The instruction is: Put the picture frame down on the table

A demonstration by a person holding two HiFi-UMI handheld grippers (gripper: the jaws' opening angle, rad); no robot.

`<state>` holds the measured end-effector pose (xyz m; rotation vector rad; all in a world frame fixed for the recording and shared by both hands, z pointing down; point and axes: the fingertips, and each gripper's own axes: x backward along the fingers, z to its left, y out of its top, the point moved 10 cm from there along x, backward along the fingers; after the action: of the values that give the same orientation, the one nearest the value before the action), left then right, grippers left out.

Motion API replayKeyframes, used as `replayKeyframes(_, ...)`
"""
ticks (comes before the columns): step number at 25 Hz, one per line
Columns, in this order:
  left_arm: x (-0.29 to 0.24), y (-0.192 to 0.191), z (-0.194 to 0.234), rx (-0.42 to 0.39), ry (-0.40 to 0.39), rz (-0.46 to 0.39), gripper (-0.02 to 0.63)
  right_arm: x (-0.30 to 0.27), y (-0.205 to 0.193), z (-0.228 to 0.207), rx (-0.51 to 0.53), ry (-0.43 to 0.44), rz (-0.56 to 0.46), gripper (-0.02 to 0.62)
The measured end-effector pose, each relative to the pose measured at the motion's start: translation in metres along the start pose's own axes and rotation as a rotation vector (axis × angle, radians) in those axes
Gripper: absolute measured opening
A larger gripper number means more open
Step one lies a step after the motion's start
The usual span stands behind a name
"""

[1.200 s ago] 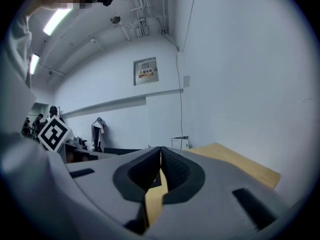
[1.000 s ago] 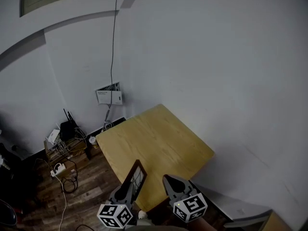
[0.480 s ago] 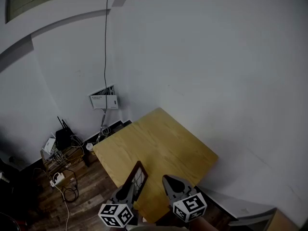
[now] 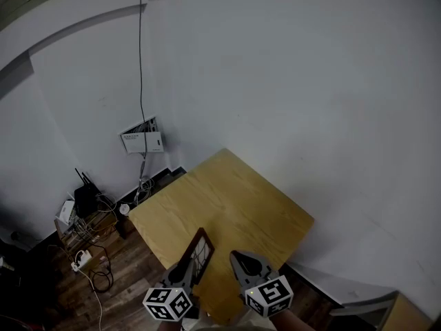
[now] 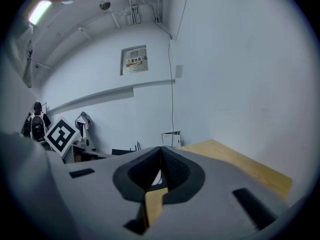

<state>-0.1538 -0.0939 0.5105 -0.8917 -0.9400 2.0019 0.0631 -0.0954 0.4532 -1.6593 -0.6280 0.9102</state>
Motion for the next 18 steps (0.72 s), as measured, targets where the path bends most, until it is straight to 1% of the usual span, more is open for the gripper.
replayKeyframes(4,-0.016,-0.007,0.007,0.031,-0.001,0.015,0.028,-0.007,-0.002,-0.006,0.003,0.021,0.026,0.0)
replayKeyframes(9,-0.035,-0.019,0.016,0.085,-0.015,0.054,0.028,-0.018,-0.001,-0.013,0.011,0.045,0.038,0.0)
replayKeyframes(18,-0.062,-0.028,0.026,0.103,0.02,0.09,0.028,-0.03,-0.002,-0.026,0.005,0.061,0.06,0.0)
